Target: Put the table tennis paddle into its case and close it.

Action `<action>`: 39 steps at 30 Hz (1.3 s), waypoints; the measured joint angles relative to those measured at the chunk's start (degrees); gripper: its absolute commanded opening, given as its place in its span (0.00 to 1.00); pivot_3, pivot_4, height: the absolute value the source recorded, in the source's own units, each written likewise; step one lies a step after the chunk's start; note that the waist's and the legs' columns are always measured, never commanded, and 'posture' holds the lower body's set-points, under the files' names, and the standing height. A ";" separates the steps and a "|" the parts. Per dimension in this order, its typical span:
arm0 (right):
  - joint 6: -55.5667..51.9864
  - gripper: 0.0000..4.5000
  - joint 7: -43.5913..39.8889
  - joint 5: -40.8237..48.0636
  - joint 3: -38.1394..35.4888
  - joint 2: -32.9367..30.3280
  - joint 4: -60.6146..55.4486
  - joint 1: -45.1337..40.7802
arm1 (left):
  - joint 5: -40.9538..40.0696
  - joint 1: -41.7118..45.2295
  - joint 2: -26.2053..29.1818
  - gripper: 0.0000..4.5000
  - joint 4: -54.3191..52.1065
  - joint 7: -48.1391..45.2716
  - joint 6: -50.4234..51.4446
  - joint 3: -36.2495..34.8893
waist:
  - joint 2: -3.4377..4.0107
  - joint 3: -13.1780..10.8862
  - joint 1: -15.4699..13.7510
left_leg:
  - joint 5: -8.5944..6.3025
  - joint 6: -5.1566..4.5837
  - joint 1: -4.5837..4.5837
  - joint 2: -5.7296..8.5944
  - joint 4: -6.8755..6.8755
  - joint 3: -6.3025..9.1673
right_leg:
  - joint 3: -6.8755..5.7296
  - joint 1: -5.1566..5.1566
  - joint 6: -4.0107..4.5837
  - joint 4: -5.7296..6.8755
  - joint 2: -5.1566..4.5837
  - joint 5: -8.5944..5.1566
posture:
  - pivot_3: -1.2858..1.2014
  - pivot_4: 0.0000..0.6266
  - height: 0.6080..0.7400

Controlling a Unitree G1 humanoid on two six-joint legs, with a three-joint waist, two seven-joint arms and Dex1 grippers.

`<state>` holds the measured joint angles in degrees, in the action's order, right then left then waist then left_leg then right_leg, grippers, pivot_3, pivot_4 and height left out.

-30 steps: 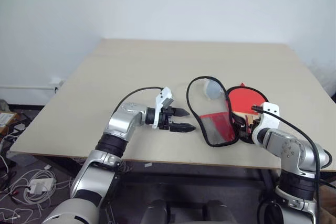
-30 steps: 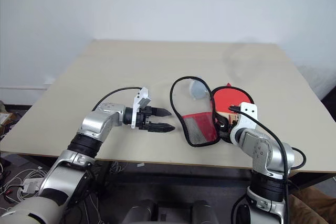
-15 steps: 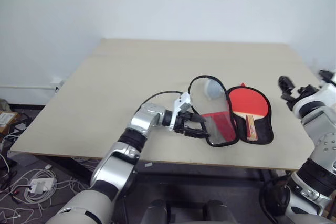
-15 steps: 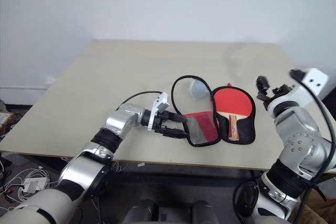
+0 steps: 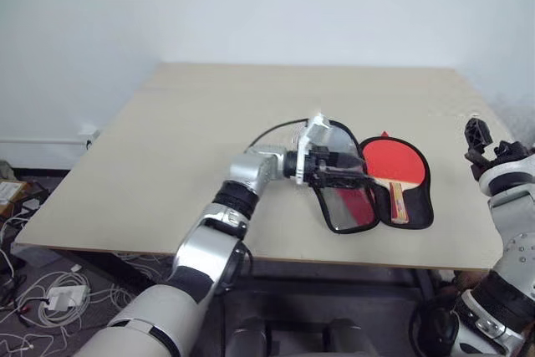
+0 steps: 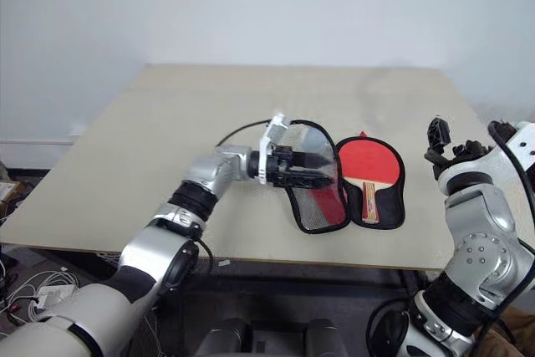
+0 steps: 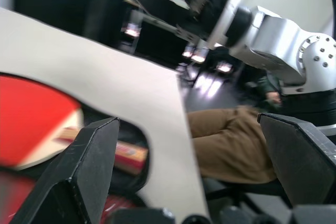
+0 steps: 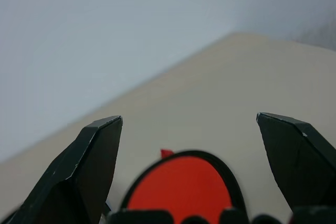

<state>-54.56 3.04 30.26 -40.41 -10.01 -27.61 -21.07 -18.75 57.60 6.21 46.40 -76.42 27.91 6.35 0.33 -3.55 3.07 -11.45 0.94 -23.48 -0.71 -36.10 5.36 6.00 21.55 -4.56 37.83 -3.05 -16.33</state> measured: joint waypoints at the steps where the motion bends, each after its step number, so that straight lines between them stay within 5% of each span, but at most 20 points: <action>1: 0.34 0.99 0.26 -0.37 1.45 -0.25 0.30 0.47 | 0.23 -0.01 2.12 1.00 -0.01 0.23 -0.09 -0.06 | 0.00 0.00 0.06 | 0.00 0.00 0.00 0.00 0.00 0.00 | 0.01 0.01 0.00 0.00 0.00 0.00 | 0.52 0.00 1.00; 6: 2.33 0.99 0.54 -0.92 5.15 -0.14 1.26 1.37 | 3.50 -0.64 12.21 1.00 1.61 1.43 -3.42 -0.76 | 0.02 0.00 -0.06 | 0.00 0.00 0.00 0.00 0.03 0.01 | 0.00 0.03 0.00 -0.01 0.00 0.00 | 0.52 0.00 1.00; 11: 3.85 0.99 1.03 1.91 4.69 0.81 3.06 0.26 | 10.29 -4.28 15.76 1.00 4.17 -1.12 -10.30 3.97 | 0.00 -0.01 -0.62 | 0.01 0.01 -0.05 0.04 -0.06 0.04 | -0.04 -0.08 0.02 -0.04 -0.04 0.01 | 0.52 0.00 1.00; 22: 8.42 0.99 1.60 6.84 4.86 0.27 1.06 -0.64 | 13.31 -0.40 -1.50 1.00 17.98 0.72 -12.16 5.01 | -0.05 -0.03 -0.31 | 0.02 0.00 -0.09 0.04 -0.07 0.05 | -0.03 -0.02 -0.01 -0.02 -0.02 -0.01 | 0.52 0.00 1.00; 30: 11.25 0.99 3.90 10.30 4.77 0.28 -1.26 1.70 | 9.90 7.34 -9.62 1.00 21.54 1.29 -10.62 -1.98 | -0.04 -0.04 -0.19 | 0.01 0.00 -0.08 0.05 -0.06 0.02 | 0.00 -0.04 -0.02 -0.04 -0.01 -0.01 | 0.52 0.00 1.00; 39: 16.11 0.99 5.14 11.57 5.52 -0.26 -2.12 1.68 | 7.55 6.37 -13.84 1.00 18.48 0.21 -5.31 -4.53 | -0.02 -0.03 -0.13 | 0.01 0.00 -0.06 0.05 -0.03 0.01 | 0.04 -0.04 -0.01 -0.04 0.00 -0.01 | 0.52 0.00 1.00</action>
<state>-38.45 8.18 41.83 -34.89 -10.27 -29.73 -19.39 -11.20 63.96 -7.63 64.88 -76.21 22.60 1.82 0.31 -3.58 2.94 -11.43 0.94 -23.54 -0.66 -36.13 5.38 6.04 21.51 -4.58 37.78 -3.05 -16.34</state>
